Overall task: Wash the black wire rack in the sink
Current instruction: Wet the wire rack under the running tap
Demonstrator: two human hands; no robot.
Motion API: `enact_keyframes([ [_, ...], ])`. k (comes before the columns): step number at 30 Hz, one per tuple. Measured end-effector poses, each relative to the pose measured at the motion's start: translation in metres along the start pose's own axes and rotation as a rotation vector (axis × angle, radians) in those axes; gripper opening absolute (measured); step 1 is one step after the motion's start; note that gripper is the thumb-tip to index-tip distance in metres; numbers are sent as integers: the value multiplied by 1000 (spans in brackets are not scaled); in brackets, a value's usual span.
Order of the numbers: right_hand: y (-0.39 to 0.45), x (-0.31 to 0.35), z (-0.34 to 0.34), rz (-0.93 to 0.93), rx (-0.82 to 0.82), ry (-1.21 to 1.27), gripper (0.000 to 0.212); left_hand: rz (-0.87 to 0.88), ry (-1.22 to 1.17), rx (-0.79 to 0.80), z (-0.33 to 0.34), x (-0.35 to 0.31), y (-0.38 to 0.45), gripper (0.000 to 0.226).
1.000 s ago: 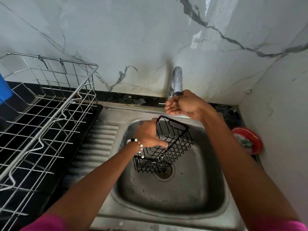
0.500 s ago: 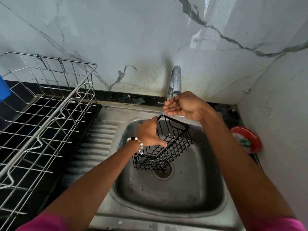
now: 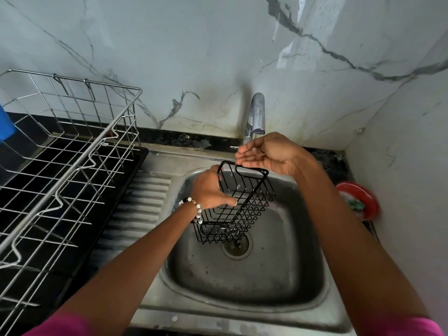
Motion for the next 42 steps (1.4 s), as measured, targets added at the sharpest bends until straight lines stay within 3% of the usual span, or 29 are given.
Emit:
enact_keyframes([
  [4, 2, -4, -7, 18, -97, -172, 20, -109, -166, -22, -4, 16, -1, 89],
  [8, 0, -5, 3, 20, 19, -35, 25, -197, -291, -27, -3, 27, -1, 96],
  [12, -1, -6, -3, 21, -62, -179, 23, -252, -333, -35, -1, 32, -4, 96],
  [16, -5, -3, 7, 10, 42, -33, 29, -274, -344, -51, 1, 32, -5, 101],
  [20, -5, -4, -5, 11, -99, -147, 22, -279, -384, -54, 1, 33, -8, 95],
  [24, -10, -4, 0, 6, -25, -109, 24, -311, -441, -61, -1, 38, -11, 89],
  [27, -11, -4, -5, -9, -123, -292, 20, -334, -477, -55, -2, 42, -11, 82],
  [30, -13, -2, -3, -34, -112, -193, 21, -354, -510, -42, -3, 44, -12, 70],
  [32, -15, -2, 2, -31, -58, -107, 24, -351, -524, -53, -4, 44, -12, 71],
  [36, -12, 0, -7, -44, -167, -234, 22, -336, -533, -70, -7, 45, -13, 74],
  [39, -13, -1, -2, -25, -89, -127, 24, -334, -540, -62, -9, 45, -14, 77],
  [42, -11, -1, -5, -26, -139, -187, 22, -331, -545, -62, -10, 45, -16, 87],
])
Point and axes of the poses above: each hand's wrist, its own y-axis towards the middle knuckle, its own z-axis out of the palm, x = y × z, the point moved 7 cm from there along y, towards the middle knuckle, and after that the axes turned 6 degrees about -z, right-handed, at the moved point
